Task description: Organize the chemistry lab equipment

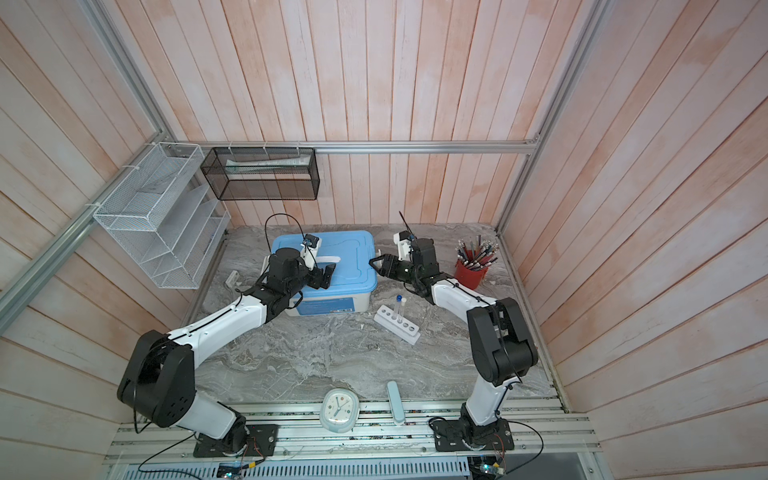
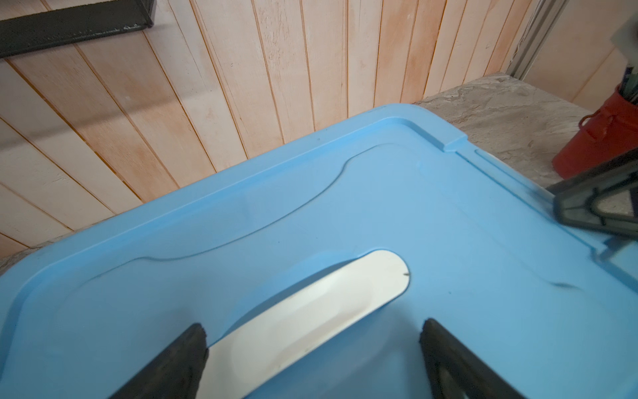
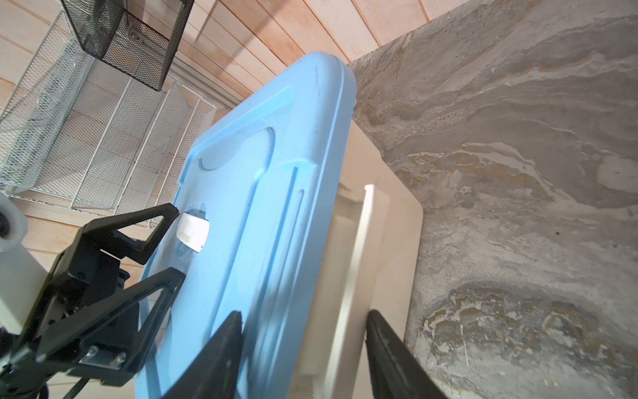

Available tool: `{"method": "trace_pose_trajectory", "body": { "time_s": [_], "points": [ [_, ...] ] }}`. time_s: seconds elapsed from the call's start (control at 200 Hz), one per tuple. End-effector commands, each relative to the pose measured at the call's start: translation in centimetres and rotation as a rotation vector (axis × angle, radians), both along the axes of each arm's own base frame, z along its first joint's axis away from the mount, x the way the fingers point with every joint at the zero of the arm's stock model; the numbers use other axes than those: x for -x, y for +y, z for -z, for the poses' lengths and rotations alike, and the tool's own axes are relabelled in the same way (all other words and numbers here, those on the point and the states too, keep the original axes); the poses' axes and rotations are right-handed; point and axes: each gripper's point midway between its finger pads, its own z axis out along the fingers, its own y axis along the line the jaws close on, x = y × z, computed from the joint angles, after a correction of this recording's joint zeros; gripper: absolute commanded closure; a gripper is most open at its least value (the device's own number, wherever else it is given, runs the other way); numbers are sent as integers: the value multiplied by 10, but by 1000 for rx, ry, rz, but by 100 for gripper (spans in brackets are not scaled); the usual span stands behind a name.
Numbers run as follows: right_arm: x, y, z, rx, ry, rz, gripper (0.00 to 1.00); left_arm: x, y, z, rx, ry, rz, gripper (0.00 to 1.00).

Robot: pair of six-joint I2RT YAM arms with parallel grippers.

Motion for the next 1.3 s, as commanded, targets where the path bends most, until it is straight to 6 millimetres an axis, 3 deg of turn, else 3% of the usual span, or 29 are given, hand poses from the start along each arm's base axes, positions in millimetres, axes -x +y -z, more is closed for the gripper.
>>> {"method": "trace_pose_trajectory", "body": {
  "time_s": [0.0, 0.415, 0.61, 0.76, 0.94, 1.135, 1.295],
  "points": [
    [6, 10, 18, 18, 46, -33, 46, 5, -4, 6, 1, 15, 23, 2],
    [7, 12, 21, 177, 25, 16, 52, 5, -7, 11, 1, 23, 30, 2],
    [7, 9, 7, 238, -17, 47, 53, 6, -8, 10, -1, 21, 33, 2],
    [4, 5, 5, 250, -24, 65, 42, 6, -7, 1, 0, 6, 30, 2],
    [5, 13, 2, 194, -17, 21, 36, 10, -5, -5, 2, -1, 32, 2],
    [4, 24, 11, 137, 20, -14, 36, 11, -9, 4, 18, 23, 42, 2],
    [7, 24, 1, 32, 25, -38, 36, 11, -10, 6, 13, 26, 48, 2]
  ]
}}
